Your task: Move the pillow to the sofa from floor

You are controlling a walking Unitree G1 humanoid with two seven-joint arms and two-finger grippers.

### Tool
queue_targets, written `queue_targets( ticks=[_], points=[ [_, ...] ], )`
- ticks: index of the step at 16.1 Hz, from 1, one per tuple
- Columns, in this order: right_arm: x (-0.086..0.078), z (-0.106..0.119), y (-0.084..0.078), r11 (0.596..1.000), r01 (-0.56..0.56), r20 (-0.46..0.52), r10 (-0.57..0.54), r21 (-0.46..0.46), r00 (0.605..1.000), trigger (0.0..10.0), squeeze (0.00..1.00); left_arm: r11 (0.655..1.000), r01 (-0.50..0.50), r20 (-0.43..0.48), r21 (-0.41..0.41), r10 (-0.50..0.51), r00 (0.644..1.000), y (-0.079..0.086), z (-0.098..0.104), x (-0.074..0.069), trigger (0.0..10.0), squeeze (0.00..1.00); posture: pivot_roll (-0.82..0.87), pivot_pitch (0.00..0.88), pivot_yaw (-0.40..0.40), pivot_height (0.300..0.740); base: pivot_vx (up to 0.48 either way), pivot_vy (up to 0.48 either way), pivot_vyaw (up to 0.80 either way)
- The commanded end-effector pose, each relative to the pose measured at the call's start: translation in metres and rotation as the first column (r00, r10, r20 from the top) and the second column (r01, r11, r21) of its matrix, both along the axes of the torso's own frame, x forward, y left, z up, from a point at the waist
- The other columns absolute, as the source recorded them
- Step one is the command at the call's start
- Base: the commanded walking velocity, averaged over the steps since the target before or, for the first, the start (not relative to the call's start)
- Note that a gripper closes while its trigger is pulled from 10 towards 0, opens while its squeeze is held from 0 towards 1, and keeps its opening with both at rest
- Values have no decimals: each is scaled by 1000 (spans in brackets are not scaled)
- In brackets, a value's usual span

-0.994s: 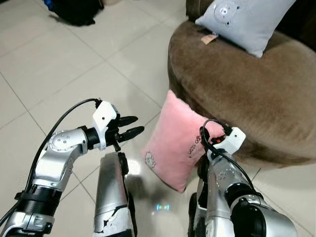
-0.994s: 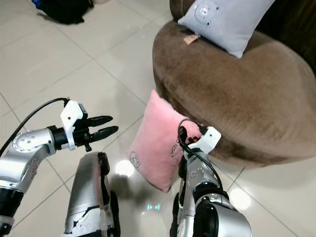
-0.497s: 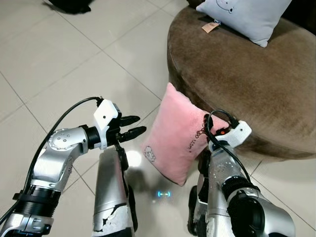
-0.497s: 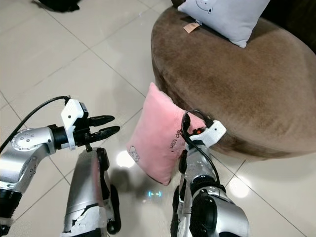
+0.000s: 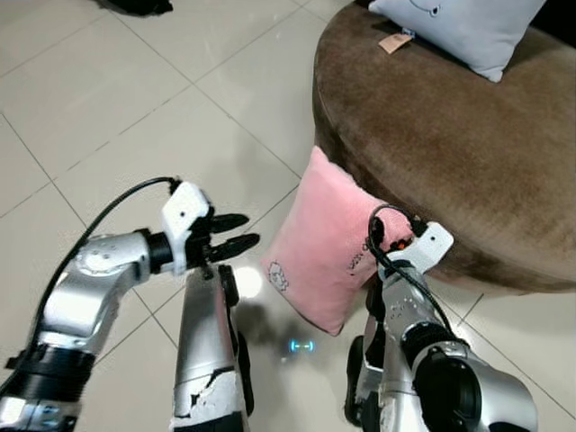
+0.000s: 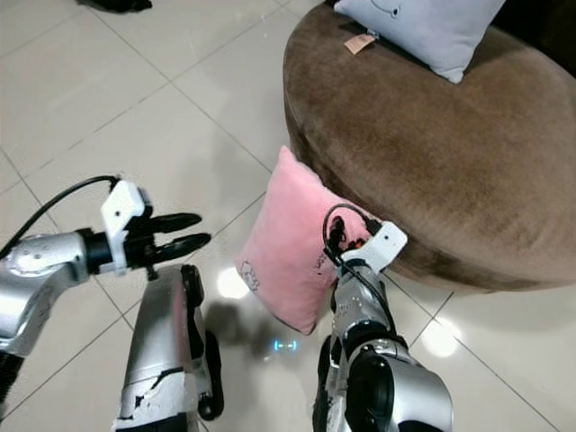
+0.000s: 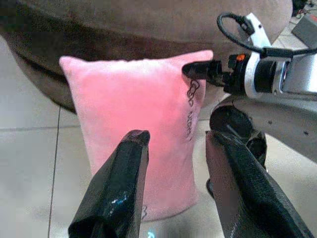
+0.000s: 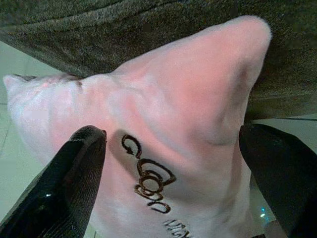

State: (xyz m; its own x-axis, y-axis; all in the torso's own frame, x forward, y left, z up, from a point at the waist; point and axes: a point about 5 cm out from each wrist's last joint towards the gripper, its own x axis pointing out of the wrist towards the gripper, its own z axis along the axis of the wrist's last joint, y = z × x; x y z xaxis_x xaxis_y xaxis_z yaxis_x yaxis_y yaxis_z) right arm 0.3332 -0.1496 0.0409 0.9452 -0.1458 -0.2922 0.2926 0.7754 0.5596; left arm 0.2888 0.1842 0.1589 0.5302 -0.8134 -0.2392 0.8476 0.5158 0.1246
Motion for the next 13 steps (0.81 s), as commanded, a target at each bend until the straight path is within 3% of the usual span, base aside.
queue_targets(
  ticks=[1,5,9,11,13],
  points=[
    [-4,-7,7,1000,-17,-38,17,-7,999,10000,0,1000,6,-3,4,-6,1000,4,2,-5,10000,0,466,371,49,501,0,0,0],
    [0,-1,12,996,28,-8,-27,79,1000,10000,0,999,-20,-13,35,20,1000,21,13,-11,10000,0,517,382,71,501,0,0,0],
    [7,10,22,997,-3,49,-1,80,999,10000,0,999,-26,-21,46,27,999,26,16,-14,10000,0,518,385,77,501,0,0,0],
    [7,12,26,998,-30,67,25,61,997,0,0,999,-23,-25,44,24,999,24,15,-14,10000,0,515,387,77,501,0,0,0],
    [7,11,28,998,-38,67,34,54,997,0,0,999,-22,-28,43,23,999,23,15,-15,10000,0,515,387,77,501,0,0,0]
  ],
)
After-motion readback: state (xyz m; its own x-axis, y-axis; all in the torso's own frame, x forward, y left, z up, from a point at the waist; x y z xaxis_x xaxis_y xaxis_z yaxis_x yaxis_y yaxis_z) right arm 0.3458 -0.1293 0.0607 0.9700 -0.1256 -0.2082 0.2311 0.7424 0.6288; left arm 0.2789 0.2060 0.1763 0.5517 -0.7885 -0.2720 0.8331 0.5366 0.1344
